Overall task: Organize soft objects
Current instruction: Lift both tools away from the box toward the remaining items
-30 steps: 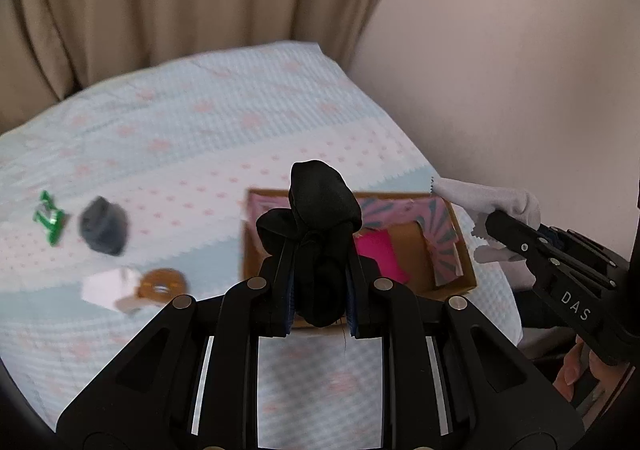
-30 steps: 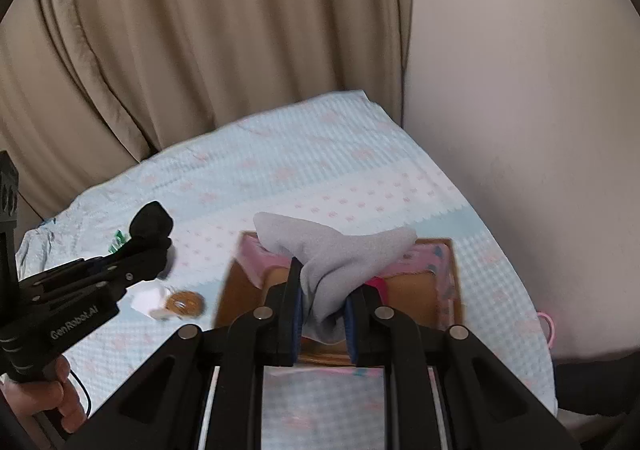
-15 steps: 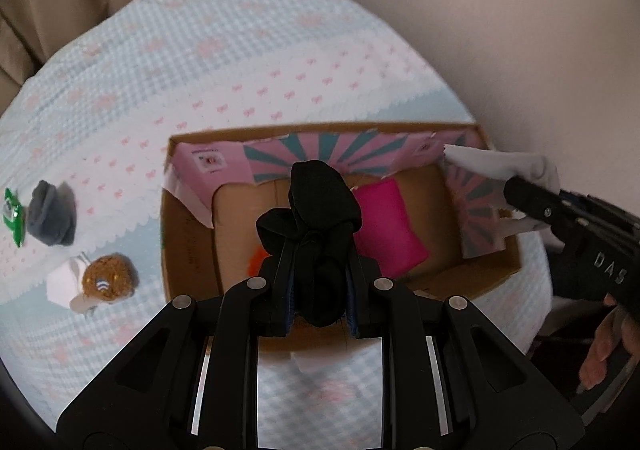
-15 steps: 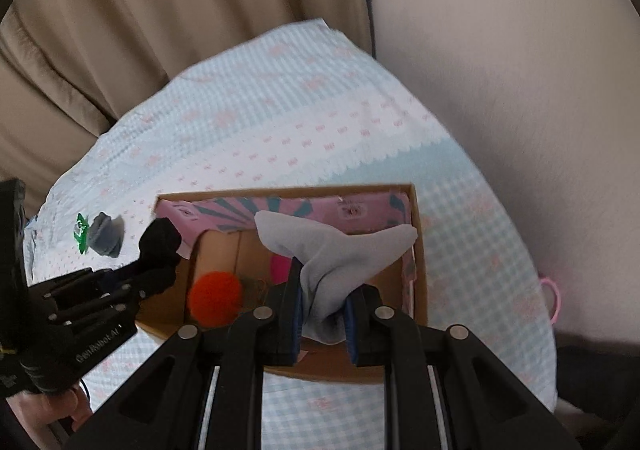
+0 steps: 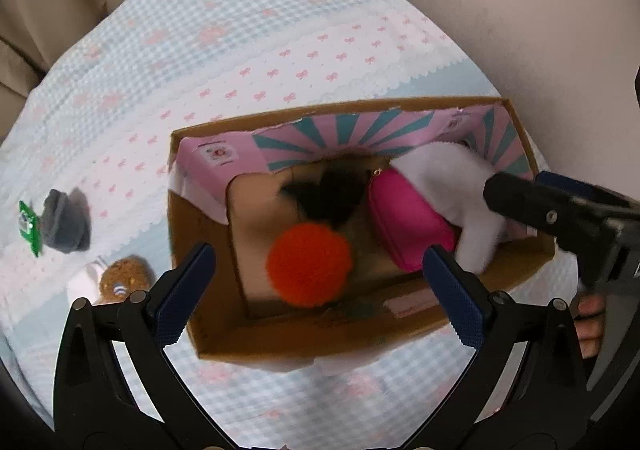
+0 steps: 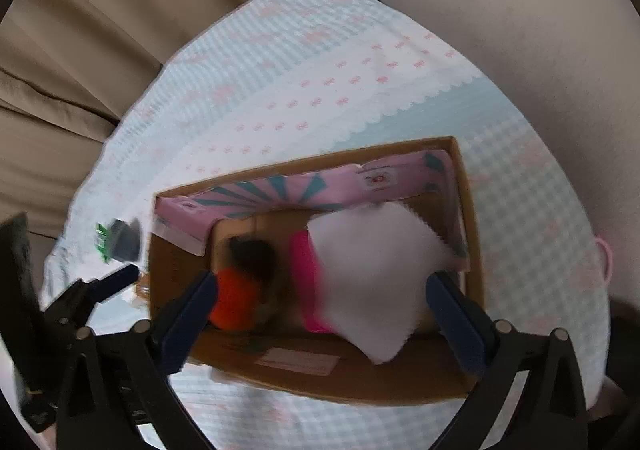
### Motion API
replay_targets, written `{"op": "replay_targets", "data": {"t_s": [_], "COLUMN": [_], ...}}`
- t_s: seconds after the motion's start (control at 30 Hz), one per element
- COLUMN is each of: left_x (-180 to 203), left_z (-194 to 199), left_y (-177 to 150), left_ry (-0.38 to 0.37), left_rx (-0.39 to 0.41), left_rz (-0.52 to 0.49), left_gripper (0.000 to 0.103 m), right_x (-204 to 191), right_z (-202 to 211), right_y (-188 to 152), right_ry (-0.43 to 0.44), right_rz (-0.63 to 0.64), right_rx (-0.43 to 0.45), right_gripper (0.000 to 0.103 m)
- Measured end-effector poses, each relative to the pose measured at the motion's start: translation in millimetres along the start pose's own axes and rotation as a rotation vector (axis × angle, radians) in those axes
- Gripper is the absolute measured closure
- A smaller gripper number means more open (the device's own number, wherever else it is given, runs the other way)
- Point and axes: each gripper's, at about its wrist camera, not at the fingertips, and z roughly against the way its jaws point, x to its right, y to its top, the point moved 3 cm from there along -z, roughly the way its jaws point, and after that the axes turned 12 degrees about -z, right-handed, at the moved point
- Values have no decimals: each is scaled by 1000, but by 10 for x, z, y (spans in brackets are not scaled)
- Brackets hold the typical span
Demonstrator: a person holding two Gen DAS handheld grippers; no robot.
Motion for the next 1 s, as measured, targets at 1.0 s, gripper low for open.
{"op": "replay_targets", "data": {"t_s": [1.0], "left_x": [-217], "left_z": [1697], "left_y": [-478], "left_ry": [-10], "left_rx": [249], "left_rz": [78], "left_gripper": [0], "right_x": [-686], "right_z": [1279], "right_y": [-506], "right_ry": [-41], "right_rz": [122], "right_rx": [209], "right_gripper": [0]}}
